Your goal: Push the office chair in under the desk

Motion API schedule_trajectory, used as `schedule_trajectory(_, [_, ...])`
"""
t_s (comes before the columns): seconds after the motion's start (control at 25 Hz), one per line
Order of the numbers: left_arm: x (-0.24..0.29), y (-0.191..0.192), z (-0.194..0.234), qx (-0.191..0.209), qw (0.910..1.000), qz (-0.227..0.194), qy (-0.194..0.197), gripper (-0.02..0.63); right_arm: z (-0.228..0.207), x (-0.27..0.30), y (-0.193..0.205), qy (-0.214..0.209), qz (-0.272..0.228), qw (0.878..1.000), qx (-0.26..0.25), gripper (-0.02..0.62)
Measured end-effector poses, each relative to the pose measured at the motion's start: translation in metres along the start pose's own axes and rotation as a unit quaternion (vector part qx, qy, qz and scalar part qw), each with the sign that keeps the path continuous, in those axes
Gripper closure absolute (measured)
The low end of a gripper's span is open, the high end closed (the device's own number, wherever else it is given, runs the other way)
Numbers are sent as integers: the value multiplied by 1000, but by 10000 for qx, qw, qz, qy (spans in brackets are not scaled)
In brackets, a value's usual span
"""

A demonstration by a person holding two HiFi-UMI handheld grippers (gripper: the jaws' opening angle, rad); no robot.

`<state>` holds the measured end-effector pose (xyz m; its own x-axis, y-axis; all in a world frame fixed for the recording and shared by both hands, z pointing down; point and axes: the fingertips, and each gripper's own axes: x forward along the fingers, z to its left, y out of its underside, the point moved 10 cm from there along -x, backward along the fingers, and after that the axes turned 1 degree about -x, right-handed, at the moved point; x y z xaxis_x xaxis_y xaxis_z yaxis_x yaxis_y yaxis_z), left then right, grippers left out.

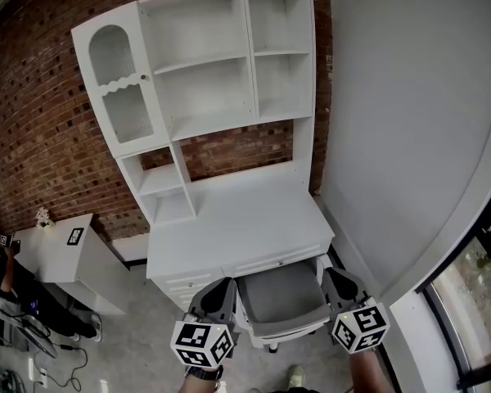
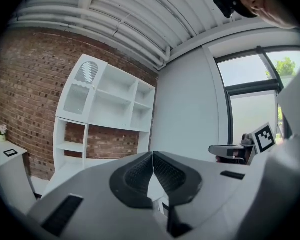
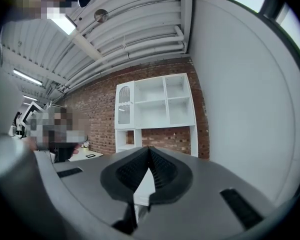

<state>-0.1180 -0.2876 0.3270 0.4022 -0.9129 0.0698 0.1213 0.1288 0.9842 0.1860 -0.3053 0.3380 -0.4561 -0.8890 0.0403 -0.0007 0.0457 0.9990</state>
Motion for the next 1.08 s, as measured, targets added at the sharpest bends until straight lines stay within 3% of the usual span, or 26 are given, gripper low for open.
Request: schedule_trajectory(1.08, [6, 4, -1, 123, 9999, 68, -33, 600, -9, 10, 7, 23, 121, 9999, 30, 591])
